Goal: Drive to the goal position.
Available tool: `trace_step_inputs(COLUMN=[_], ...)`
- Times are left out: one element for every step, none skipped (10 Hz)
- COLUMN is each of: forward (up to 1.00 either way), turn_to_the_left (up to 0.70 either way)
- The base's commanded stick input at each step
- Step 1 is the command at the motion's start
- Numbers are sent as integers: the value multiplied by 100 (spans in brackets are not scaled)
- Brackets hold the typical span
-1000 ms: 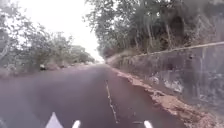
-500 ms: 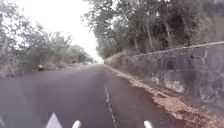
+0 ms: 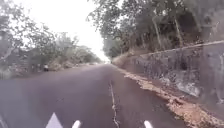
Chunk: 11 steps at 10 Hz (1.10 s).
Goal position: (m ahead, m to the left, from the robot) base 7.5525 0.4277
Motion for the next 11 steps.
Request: trace_step_inputs(forward=[100,100,100,100,100,100,100,100,100,100,100], turn_to_the_left=[0,12,24,34,36,39,40,40,0,0,0])
